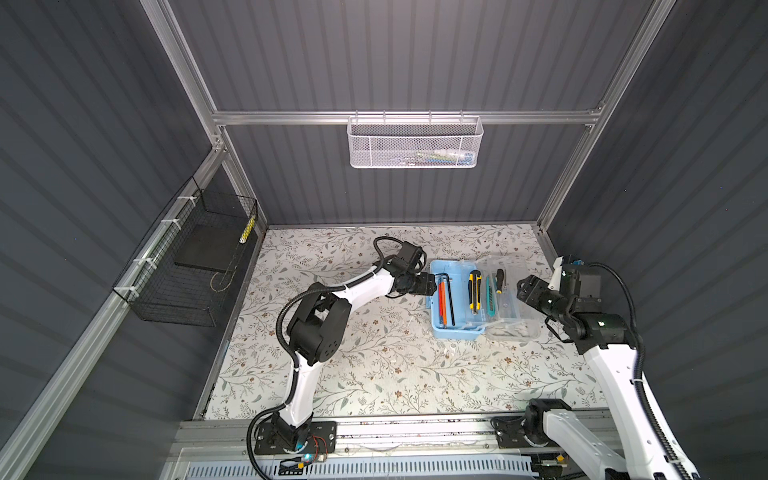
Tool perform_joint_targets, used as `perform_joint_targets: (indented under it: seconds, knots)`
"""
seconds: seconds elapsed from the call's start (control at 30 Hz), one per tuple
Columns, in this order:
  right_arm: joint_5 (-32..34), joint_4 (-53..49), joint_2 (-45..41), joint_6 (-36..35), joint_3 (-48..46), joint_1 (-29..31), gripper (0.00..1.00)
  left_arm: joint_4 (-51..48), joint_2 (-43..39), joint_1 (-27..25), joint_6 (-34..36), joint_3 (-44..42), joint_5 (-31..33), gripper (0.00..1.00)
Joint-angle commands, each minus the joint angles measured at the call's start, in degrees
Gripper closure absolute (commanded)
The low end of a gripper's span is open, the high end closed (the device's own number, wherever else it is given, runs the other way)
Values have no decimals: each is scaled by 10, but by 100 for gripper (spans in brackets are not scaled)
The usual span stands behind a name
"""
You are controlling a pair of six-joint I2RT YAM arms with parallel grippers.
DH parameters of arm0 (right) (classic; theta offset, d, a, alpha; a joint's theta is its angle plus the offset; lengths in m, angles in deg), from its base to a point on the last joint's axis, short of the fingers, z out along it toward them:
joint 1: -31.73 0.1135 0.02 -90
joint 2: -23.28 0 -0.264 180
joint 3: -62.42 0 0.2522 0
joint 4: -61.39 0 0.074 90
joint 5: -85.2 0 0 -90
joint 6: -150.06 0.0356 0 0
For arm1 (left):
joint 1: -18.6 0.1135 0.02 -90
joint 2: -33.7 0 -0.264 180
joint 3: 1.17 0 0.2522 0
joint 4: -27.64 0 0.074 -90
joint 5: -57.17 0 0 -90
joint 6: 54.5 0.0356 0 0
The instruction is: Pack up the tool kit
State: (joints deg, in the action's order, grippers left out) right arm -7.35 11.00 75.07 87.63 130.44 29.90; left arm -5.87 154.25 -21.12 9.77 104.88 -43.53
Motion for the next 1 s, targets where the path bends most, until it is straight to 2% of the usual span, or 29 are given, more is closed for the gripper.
perform_joint_targets:
  seconds: [0.0,0.2,0.3,0.47,0.53,0.67,0.97]
  knots:
    - [-33,15,3,-19,15,-15,27,-13,15,-7,-10,36,-5,27]
    - [-48,29,23,-29,16,-42,22,-93,57,-13,-15,97,34,28]
    - [-98,45,27,-18,10,-81,22,-123,68,-13,-11,110,44,28]
    - [-145,63,45,-24,11,-121,20,-154,54,-13,1,99,72,28]
    - [-196,75,61,-24,13,-133,19,-174,47,-13,8,93,81,27]
    - [-242,89,82,-23,11,-136,17,-203,27,-12,19,65,101,27]
    - [-284,101,87,-19,0,-135,16,-195,-44,9,16,-67,121,27]
